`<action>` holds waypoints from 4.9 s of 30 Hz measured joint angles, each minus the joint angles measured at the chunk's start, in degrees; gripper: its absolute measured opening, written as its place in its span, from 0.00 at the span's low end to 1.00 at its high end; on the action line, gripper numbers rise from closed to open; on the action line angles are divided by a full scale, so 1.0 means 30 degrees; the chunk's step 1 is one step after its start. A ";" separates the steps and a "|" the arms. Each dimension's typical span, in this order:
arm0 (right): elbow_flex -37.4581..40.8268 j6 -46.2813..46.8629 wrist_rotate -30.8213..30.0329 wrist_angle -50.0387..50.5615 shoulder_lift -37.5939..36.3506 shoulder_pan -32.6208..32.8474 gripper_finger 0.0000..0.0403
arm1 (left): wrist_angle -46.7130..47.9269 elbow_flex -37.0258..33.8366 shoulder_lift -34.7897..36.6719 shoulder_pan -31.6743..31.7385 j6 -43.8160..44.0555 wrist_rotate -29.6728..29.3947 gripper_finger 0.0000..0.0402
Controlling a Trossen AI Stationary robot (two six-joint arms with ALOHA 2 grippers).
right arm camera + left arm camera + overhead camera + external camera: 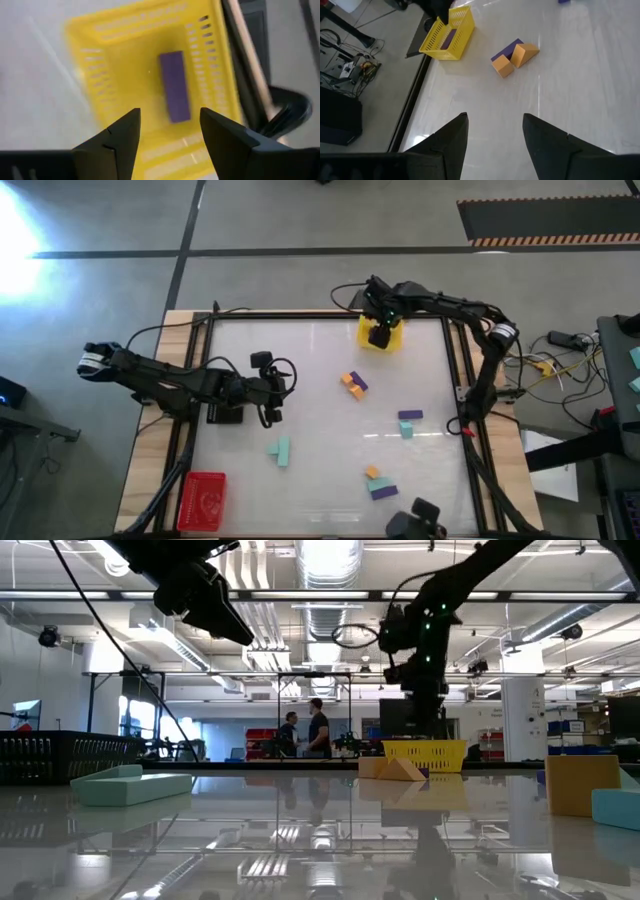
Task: Sort & place blocks by color
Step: Put the yellow block into the black bin
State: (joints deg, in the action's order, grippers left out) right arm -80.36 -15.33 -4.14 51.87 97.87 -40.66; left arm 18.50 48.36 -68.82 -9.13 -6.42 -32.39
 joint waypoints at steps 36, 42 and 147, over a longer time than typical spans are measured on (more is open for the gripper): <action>0.2194 1.5956 -0.3212 -0.1161 0.0117 1.1989 0.59 | -0.0509 -0.0007 -0.0124 0.0000 0.0029 0.0135 0.43; 0.2194 1.6652 -0.3518 -0.1554 0.1061 1.2352 0.64 | -0.0510 -0.0007 -0.0124 0.0000 0.0029 0.0135 0.43; 1.5299 0.2600 -0.3608 -3.6536 -0.7253 1.8759 0.28 | -2.7978 -0.0788 -0.9299 -0.1034 0.3053 0.7230 0.43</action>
State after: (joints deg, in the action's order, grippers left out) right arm -34.46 -7.53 -14.96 -57.74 76.12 15.62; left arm -65.43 45.99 -96.71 -12.23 2.74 -10.70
